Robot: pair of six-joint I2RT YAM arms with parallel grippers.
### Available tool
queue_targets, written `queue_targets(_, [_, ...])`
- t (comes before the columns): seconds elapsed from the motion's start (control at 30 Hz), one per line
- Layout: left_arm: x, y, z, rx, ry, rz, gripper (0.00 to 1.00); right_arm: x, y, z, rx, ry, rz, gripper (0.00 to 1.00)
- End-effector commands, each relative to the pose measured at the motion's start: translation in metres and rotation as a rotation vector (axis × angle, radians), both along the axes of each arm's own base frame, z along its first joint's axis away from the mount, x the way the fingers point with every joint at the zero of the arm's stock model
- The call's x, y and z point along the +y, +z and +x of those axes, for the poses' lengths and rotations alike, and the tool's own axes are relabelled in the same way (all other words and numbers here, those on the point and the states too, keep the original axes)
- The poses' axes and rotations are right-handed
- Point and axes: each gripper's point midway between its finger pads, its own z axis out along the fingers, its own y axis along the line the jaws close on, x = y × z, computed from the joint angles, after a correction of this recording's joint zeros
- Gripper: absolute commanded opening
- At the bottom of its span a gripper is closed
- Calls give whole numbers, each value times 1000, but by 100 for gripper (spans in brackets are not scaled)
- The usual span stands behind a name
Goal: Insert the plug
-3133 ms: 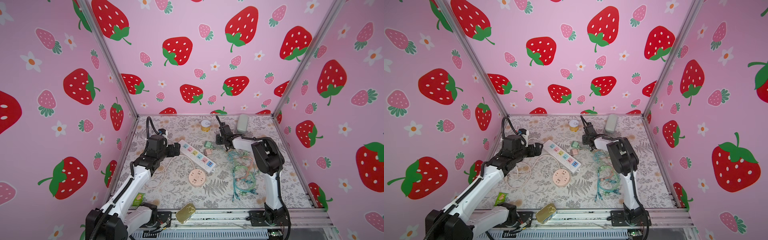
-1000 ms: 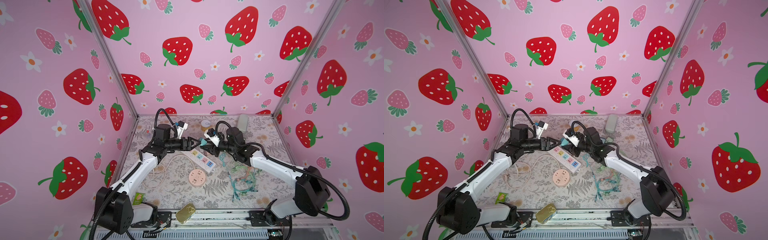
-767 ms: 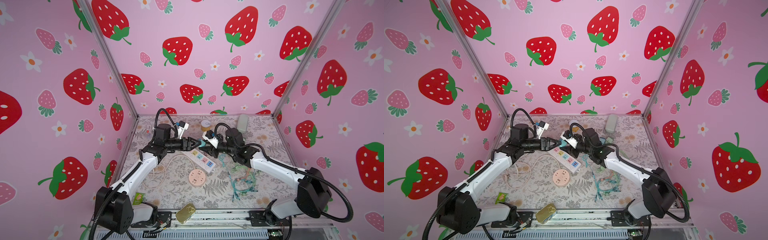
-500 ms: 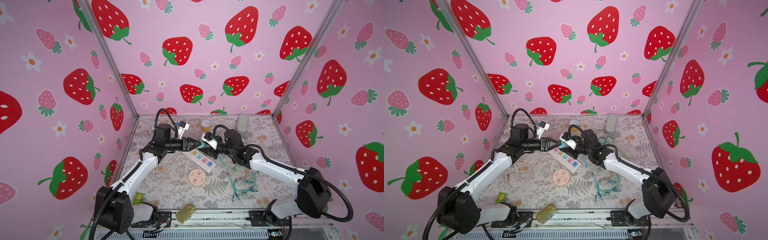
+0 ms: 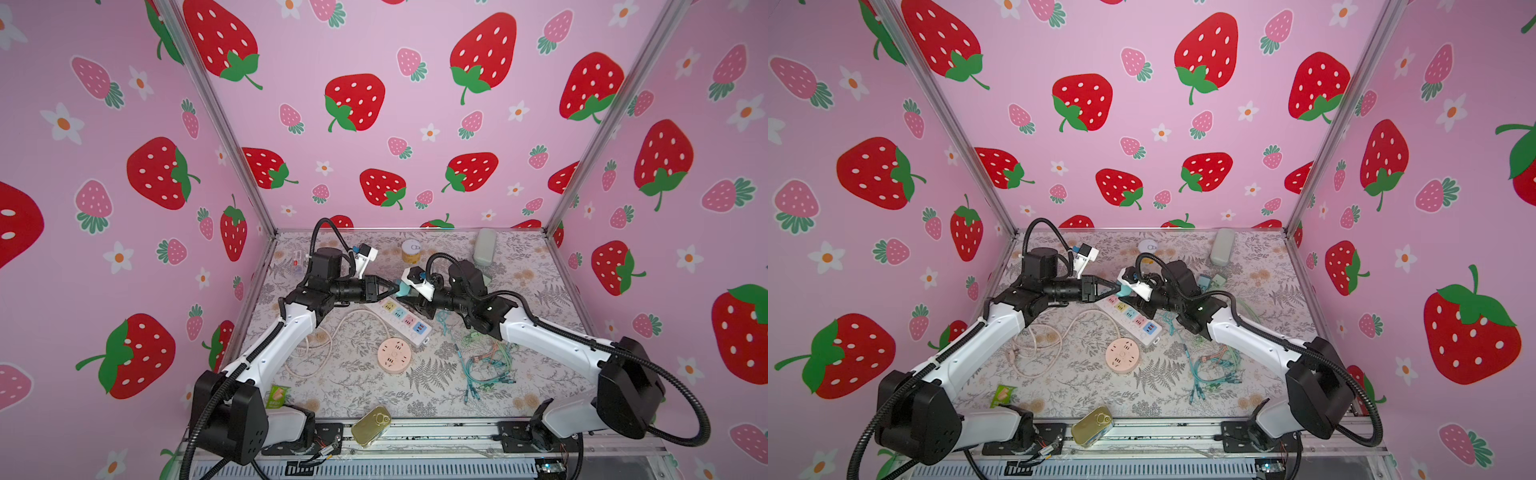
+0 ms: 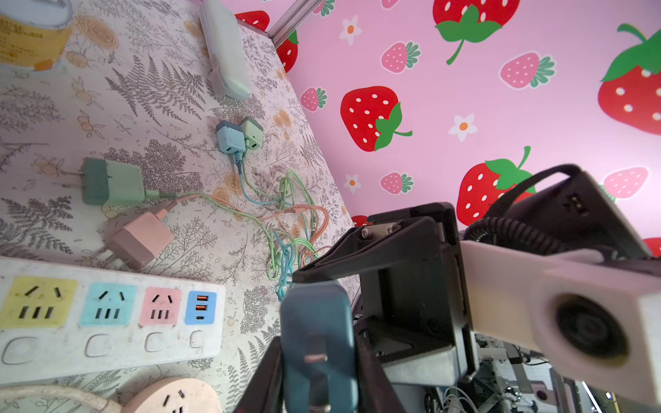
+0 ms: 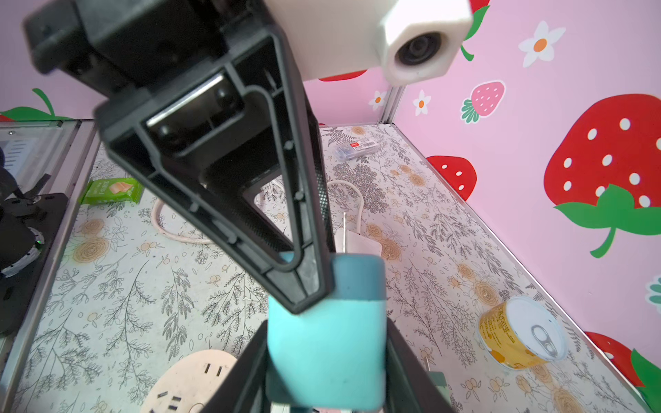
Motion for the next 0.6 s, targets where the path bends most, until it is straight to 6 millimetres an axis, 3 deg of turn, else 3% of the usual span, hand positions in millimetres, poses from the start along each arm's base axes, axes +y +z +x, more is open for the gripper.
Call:
queue_targets(0.0, [-13, 33, -7, -83, -98, -64, 18, -1, 2, -4, -15, 3, 5, 48])
queue_targets(0.2, [-11, 33, -5, -92, -81, -53, 7, -9, 7, -9, 36, -16, 4, 67])
queue_targets(0.33, [-8, 30, 0, -110, -40, -29, 0, -22, 24, -15, 44, -54, 58, 78])
queue_targets(0.57, [-3, 35, 13, -160, 31, -4, 0, -39, 50, -27, 81, -79, 147, 81])
